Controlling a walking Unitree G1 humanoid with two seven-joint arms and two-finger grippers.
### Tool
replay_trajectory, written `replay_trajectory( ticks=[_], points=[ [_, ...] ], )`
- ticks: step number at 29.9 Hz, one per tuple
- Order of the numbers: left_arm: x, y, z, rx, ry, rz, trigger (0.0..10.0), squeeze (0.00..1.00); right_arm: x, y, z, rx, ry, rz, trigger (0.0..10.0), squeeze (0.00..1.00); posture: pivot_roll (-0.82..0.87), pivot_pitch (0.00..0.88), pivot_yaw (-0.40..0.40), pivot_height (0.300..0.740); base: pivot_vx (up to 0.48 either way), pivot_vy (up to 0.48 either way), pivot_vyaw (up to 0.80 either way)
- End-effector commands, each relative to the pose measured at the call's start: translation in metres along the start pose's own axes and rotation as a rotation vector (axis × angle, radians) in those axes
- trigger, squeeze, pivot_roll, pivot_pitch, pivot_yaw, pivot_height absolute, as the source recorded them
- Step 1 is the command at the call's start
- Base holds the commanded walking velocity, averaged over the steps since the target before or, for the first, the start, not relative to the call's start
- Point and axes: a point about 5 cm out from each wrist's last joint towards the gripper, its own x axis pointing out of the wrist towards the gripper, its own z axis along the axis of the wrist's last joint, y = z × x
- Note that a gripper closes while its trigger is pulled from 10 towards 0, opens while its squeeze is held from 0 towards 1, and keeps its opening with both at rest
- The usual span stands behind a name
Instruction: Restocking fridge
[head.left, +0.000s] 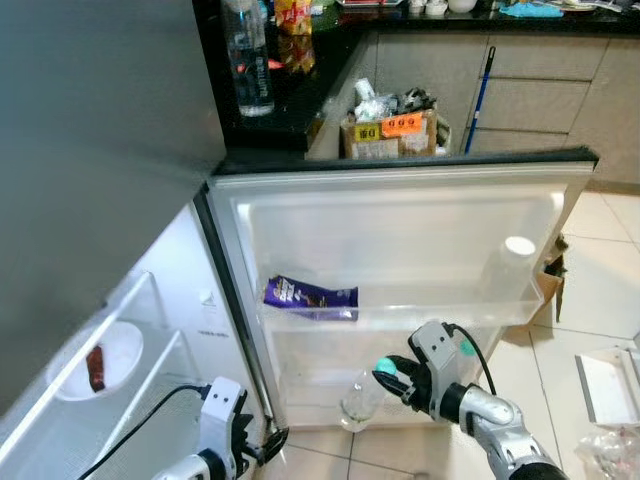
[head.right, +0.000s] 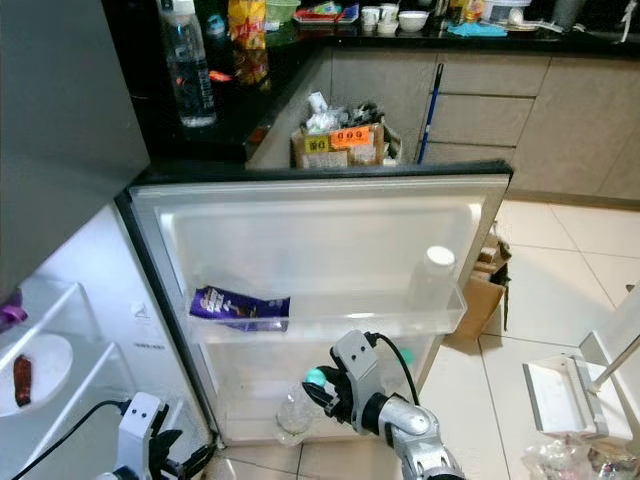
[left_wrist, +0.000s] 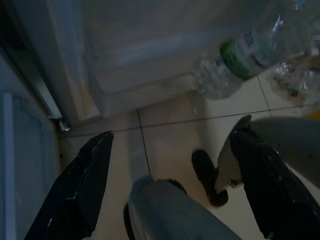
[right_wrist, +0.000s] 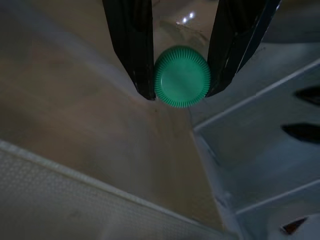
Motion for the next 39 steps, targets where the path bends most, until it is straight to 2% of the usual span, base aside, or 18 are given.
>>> replay_trajectory(
  ticks=[1, 10, 16, 21, 24, 30, 39],
  points=[
    [0.005, -0.005, 0.004, 0.006, -0.017, -0.025, 10.0, 0.00, -0.003, -0.002, -0.002, 0.024, -0.001, -0.021, 10.0, 0.00, -0.05, 0.000, 0.008, 0.626, 0.000, 0.000, 0.00],
    [0.006, -0.004, 0.009, -0.008, -0.048, -0.045, 10.0, 0.00, -0.008, -0.012, 0.006, 0.051, -0.032, -0.040, 10.0, 0.00, -0.06, 0.001, 0.008, 0.626, 0.000, 0.000, 0.00],
    [0.002, -0.001, 0.019, -0.069, -0.127, -0.127, 10.0, 0.00, -0.013, -0.017, 0.012, 0.059, -0.052, -0.032, 10.0, 0.00, -0.06, 0.000, 0.004, 0.602, 0.000, 0.000, 0.00],
    [0.001, 0.001, 0.027, -0.084, -0.164, -0.190, 10.0, 0.00, -0.014, -0.018, 0.021, 0.112, -0.135, -0.024, 10.0, 0.00, -0.05, 0.000, 0.004, 0.587, 0.000, 0.000, 0.00],
    [0.001, 0.000, 0.032, -0.090, -0.182, -0.259, 10.0, 0.00, -0.014, -0.016, 0.029, 0.151, -0.197, 0.002, 10.0, 0.00, -0.06, 0.000, 0.006, 0.587, 0.000, 0.000, 0.00],
    [-0.001, -0.002, 0.036, -0.111, -0.195, -0.354, 10.0, 0.00, -0.014, -0.010, 0.034, 0.196, -0.238, 0.057, 10.0, 0.00, -0.06, 0.000, 0.008, 0.587, 0.000, 0.000, 0.00],
    [-0.004, -0.002, 0.035, -0.125, -0.199, -0.382, 10.0, 0.00, -0.018, -0.001, 0.044, 0.288, -0.319, 0.163, 10.0, 0.00, -0.06, 0.001, 0.005, 0.587, 0.000, 0.000, 0.00]
  ],
)
